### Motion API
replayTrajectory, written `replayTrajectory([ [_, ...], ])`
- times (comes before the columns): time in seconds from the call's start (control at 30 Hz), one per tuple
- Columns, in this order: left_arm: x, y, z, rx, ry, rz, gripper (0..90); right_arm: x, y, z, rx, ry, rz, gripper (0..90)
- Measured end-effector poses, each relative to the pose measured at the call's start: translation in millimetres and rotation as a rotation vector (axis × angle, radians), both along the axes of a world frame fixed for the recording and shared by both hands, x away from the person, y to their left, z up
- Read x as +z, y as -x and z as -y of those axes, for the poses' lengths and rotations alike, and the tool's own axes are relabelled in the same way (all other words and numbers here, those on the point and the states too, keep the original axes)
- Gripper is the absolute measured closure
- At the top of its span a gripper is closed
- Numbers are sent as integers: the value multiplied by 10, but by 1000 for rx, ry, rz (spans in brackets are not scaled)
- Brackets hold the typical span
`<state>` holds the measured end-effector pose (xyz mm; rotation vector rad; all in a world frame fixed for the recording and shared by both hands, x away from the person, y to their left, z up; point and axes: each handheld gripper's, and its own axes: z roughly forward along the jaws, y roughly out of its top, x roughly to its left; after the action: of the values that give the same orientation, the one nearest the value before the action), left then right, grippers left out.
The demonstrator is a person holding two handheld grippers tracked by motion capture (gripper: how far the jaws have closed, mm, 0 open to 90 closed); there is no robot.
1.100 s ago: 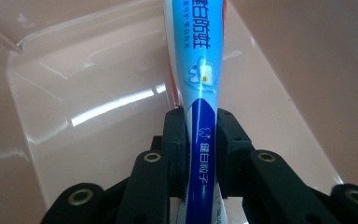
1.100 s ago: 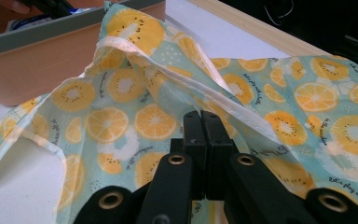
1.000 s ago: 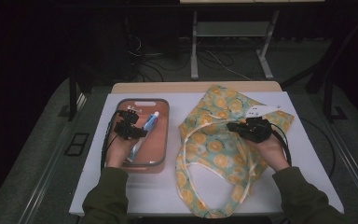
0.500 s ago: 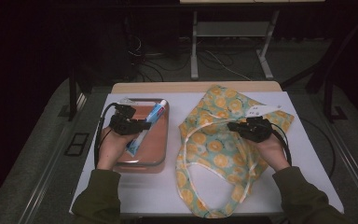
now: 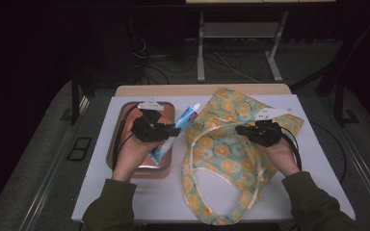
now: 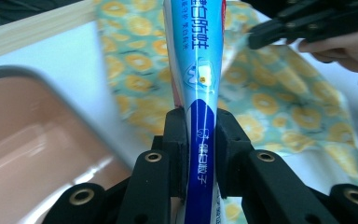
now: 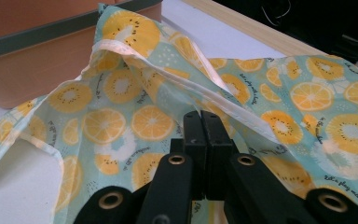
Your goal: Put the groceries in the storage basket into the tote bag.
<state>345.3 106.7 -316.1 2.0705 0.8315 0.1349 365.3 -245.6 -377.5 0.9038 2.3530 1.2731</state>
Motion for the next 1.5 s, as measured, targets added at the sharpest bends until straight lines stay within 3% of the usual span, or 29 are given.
replayTrajectory([
  [0.27, -85, 151, 466, -104, -27, -35, 762, 4, -7, 23, -3, -7, 2, 896],
  [0.6, -428, 261, 921, -186, -118, -88, 762, 16, -12, 77, -19, -20, -1, 896],
  [0.87, -758, 145, 1214, -150, -222, -105, 761, 22, -9, 85, -18, -23, 3, 896],
  [0.97, -851, 54, 1304, -124, -237, -106, 761, 22, -8, 87, -19, -25, 3, 896],
  [1.2, -1041, -91, 1433, -94, -246, -118, 755, 29, 0, 100, -19, -29, 3, 896],
  [1.37, -1050, -87, 1389, -98, -206, -100, 726, 29, 4, 102, -19, -29, 4, 896],
  [1.43, -1016, -60, 1347, -92, -168, -87, 608, 30, 7, 98, -17, -26, 4, 896],
  [1.5, -976, -28, 1312, -102, -168, -83, 491, 32, 9, 98, -15, -25, 7, 896],
])
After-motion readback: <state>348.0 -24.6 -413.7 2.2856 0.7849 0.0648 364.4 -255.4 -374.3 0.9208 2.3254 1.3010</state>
